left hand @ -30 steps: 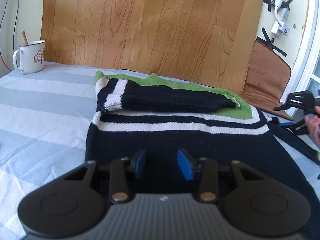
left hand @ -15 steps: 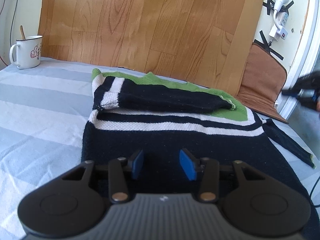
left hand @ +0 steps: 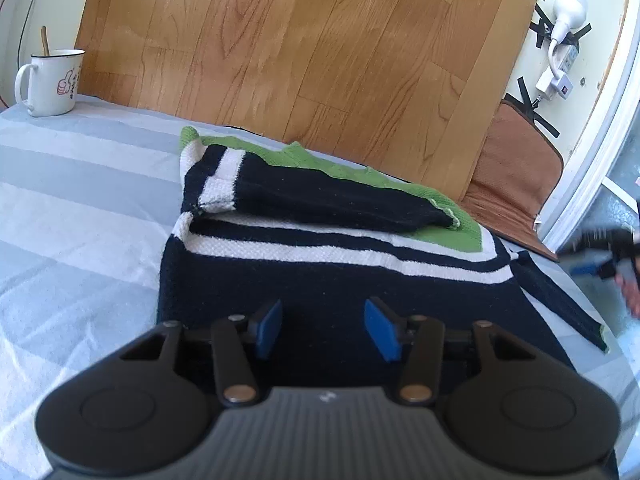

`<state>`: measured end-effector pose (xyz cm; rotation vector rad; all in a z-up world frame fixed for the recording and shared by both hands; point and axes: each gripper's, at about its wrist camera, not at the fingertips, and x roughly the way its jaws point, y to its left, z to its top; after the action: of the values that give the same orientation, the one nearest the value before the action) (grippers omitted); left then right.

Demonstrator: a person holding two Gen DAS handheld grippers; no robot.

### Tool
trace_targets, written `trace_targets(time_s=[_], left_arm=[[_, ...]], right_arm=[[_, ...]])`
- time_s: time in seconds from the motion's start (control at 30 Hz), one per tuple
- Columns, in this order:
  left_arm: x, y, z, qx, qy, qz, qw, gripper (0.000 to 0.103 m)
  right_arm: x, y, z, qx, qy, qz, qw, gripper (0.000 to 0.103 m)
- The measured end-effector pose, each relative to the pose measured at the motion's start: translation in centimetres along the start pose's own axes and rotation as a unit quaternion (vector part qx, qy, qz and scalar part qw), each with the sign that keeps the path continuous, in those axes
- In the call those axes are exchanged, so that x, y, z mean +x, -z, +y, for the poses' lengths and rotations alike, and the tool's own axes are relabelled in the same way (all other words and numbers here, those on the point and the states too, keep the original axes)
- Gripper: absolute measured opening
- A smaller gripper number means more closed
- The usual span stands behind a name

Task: Fold small clothes
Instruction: 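Move the open right gripper toward the other green-cuffed sleeve, then grasp the green-cuffed sleeve with the right gripper and lift it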

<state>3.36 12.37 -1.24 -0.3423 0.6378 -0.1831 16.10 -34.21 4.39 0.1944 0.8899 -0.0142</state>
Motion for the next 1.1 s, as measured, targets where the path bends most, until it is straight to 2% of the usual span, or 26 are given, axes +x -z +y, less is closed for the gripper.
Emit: trace_targets(time_s=[0.07, 0.1, 0.13, 0.23, 0.27, 0.3, 0.33, 0.37, 0.43, 0.53, 0.6, 0.67, 0.7, 0.8, 0.83, 0.87, 0.9, 0.97, 1.03, 1.1], left_arm=[[0.0, 0.0, 0.0, -0.001, 0.002, 0.0, 1.0, 0.048], [0.0, 0.0, 0.0, -0.001, 0.002, 0.0, 1.0, 0.048], [0.0, 0.0, 0.0, -0.001, 0.002, 0.0, 1.0, 0.048], [0.0, 0.0, 0.0, -0.002, 0.002, 0.0, 1.0, 0.049], [0.0, 0.0, 0.0, -0.003, 0.002, -0.001, 1.0, 0.049], [0.0, 0.0, 0.0, -0.004, 0.002, -0.001, 1.0, 0.049], [0.0, 0.0, 0.0, -0.005, 0.002, -0.001, 1.0, 0.049], [0.1, 0.0, 0.0, -0.005, 0.001, -0.002, 1.0, 0.049], [0.1, 0.0, 0.0, -0.004, 0.0, -0.002, 1.0, 0.049], [0.1, 0.0, -0.1, -0.003, -0.003, -0.004, 1.0, 0.049], [0.1, 0.0, -0.1, -0.001, -0.005, -0.004, 1.0, 0.049], [0.1, 0.1, -0.2, 0.001, -0.008, -0.005, 1.0, 0.049], [0.1, 0.1, -0.3, 0.002, -0.009, -0.005, 0.9999, 0.049], [0.1, 0.1, -0.5, 0.005, -0.012, -0.006, 0.9999, 0.049], [0.1, 0.2, -0.5, 0.006, -0.013, -0.006, 0.9999, 0.049], [0.1, 0.2, -0.5, 0.007, -0.013, -0.006, 0.9999, 0.049], [0.1, 0.2, -0.6, 0.007, -0.014, -0.006, 0.9999, 0.049], [0.1, 0.2, -0.6, 0.009, -0.014, -0.006, 0.9998, 0.049], [0.1, 0.2, -0.7, 0.013, -0.016, -0.005, 0.9998, 0.05], [0.2, 0.2, -0.9, 0.021, -0.019, -0.004, 0.9996, 0.051]], right_arm=[[0.7, 1.8, -2.4, 0.01, 0.021, 0.01, 1.0, 0.076], [0.8, 2.9, -3.7, 0.02, 0.012, 0.005, 1.0, 0.079], [0.3, 3.6, -4.0, 0.018, -0.002, -0.023, 1.0, 0.083], [-0.5, 5.3, -4.3, 0.002, -0.029, -0.02, 0.999, 0.084], [-0.9, 5.6, -3.8, -0.022, -0.032, -0.016, 0.999, 0.073], [-1.1, 6.1, -3.2, -0.051, -0.023, -0.015, 0.998, 0.048], [-1.6, 6.5, -2.7, -0.074, -0.01, -0.015, 0.997, 0.034], [-1.8, 6.8, -2.5, -0.076, -0.013, -0.014, 0.997, 0.014], [-2.2, 7.1, -1.4, -0.102, 0.017, -0.022, 0.994, 0.013], [-3.1, 6.2, 2.0, -0.185, 0.064, -0.069, 0.978, 0.011], [-5.3, 4.5, 3.8, -0.224, 0.078, -0.135, 0.962, 0.011], [-8.1, 3.8, 5.6, -0.281, 0.082, -0.207, 0.934, 0.011], [-9.8, 4.0, 6.5, -0.313, 0.081, -0.24, 0.915, 0.011], [-12.3, 7.4, 7.1, -0.407, 0.111, -0.302, 0.855, 0.012], [-12.5, 9.1, 6.5, -0.426, 0.112, -0.309, 0.843, 0.012], [-12.5, 11.0, 5.7, -0.439, 0.112, -0.306, 0.837, 0.013], [-12.0, 12.9, 4.7, -0.441, 0.119, -0.296, 0.839, 0.014], [-10.4, 16.6, 2.2, -0.418, 0.132, -0.248, 0.864, 0.017], [-8.9, 19.3, -0.1, -0.362, 0.146, -0.197, 0.899, 0.019], [-8.8, 20.2, -2.7, -0.258, 0.133, -0.169, 0.942, 0.02]])
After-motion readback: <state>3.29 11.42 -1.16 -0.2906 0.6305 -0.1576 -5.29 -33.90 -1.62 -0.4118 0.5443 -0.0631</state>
